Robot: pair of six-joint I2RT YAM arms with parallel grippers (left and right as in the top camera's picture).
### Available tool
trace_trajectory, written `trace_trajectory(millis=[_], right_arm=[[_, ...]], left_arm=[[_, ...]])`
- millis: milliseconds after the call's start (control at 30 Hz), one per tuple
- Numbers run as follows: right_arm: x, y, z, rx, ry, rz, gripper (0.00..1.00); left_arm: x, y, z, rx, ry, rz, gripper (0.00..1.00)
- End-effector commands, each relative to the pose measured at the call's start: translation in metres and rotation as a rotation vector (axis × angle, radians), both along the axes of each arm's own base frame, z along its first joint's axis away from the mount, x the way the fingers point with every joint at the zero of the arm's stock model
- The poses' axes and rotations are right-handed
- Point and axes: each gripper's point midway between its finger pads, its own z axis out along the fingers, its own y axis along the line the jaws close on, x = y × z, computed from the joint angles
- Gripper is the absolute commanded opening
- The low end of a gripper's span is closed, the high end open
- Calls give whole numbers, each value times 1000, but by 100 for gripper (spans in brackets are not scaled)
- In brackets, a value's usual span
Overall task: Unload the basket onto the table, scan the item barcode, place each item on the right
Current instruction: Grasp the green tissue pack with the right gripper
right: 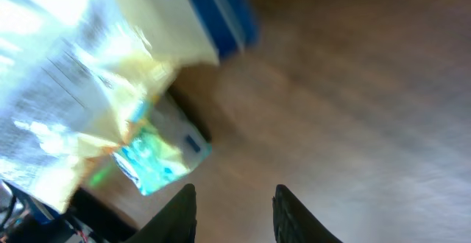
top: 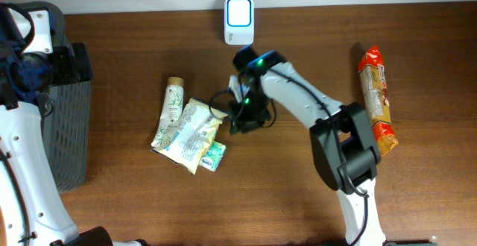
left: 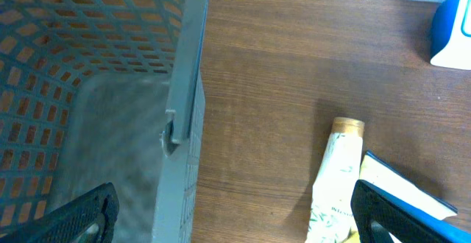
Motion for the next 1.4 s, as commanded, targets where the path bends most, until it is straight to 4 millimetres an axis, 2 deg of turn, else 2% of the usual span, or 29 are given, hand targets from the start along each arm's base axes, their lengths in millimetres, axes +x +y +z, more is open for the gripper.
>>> trace_trajectory(millis=[0, 100, 167, 233, 267, 300, 400, 467, 500, 533, 567, 600, 633, 667, 733, 767, 833, 867, 900, 1000, 1067, 1100, 1133, 1200, 1233, 1300, 1333, 1367], right_arm=[[-20, 28, -18, -5, 6, -30, 33], [-28, 50, -36, 5, -23, -64, 33], [-35, 52, -42, -1, -14, -63, 33], [-35, 50, -42, -4, -11, -65, 11], [-33, 49, -42, -5, -10, -71, 4], [-30, 42, -40, -13, -1, -86, 4], [-13, 5, -23, -69, -2, -116, 4], [18, -54, 5, -164, -76, -226, 4], [27, -72, 10, -194, -98, -261, 4], [36, -104, 20, -222, -102, -325, 4], [36, -108, 28, -155, -100, -277, 4], [27, -86, 41, 40, -101, -113, 12], [12, -59, 50, 174, -128, 65, 32], [1, -35, 47, 187, -196, 226, 44], [-3, -6, 30, 63, -333, 399, 43], [-11, 19, 20, 28, -414, 533, 42], [-21, 46, 6, 2, -466, 620, 42], [-23, 52, -1, -3, -471, 639, 43], [-26, 56, -11, -5, -462, 651, 43], [-28, 52, -36, -27, -411, 650, 42], [-26, 54, -37, -27, -415, 642, 41], [-26, 54, -37, -27, -415, 642, 38], [-28, 52, -37, -31, -405, 644, 24], [-30, 47, -36, -57, -378, 612, 4], [-28, 42, -32, -71, -356, 577, 4], [-10, 25, -3, -108, -308, 427, 4], [2, 16, 13, -117, -304, 350, 4], [23, -1, 34, -129, -297, 200, 4]], left_arm=[[-1, -1, 8, 7, -19, -13, 99], [-1, -1, 8, 7, -19, -13, 99], [-1, -1, 8, 7, -19, -13, 99], [-1, -1, 8, 7, -19, -13, 99], [-1, -1, 8, 8, -19, -13, 99], [-1, -1, 8, 7, -19, -13, 99], [-1, -1, 8, 7, -19, -13, 99], [-1, -1, 8, 7, -19, -13, 99], [-1, -1, 8, 7, -19, -13, 99], [-1, -1, 8, 7, -19, -13, 99], [-1, -1, 8, 7, -19, -13, 99], [-1, -1, 8, 7, -19, -13, 99], [-1, -1, 8, 7, -19, -13, 99], [-1, -1, 8, 7, -19, -13, 99], [-1, -1, 8, 7, -19, -13, 99], [-1, -1, 8, 7, -19, -13, 99], [-1, -1, 8, 7, -19, -13, 99], [-1, -1, 8, 7, -19, -13, 99], [-1, -1, 8, 7, -19, -13, 99], [-1, -1, 8, 7, -19, -13, 99], [-1, -1, 8, 7, -19, -13, 99], [-1, -1, 8, 7, -19, -13, 99], [-1, -1, 8, 7, -19, -13, 99], [-1, -1, 8, 7, -19, -13, 99], [-1, -1, 8, 7, -19, -13, 99], [-1, -1, 8, 7, -19, -13, 99], [-1, -1, 8, 7, -19, -13, 99], [-1, -1, 8, 8, -19, -13, 99]])
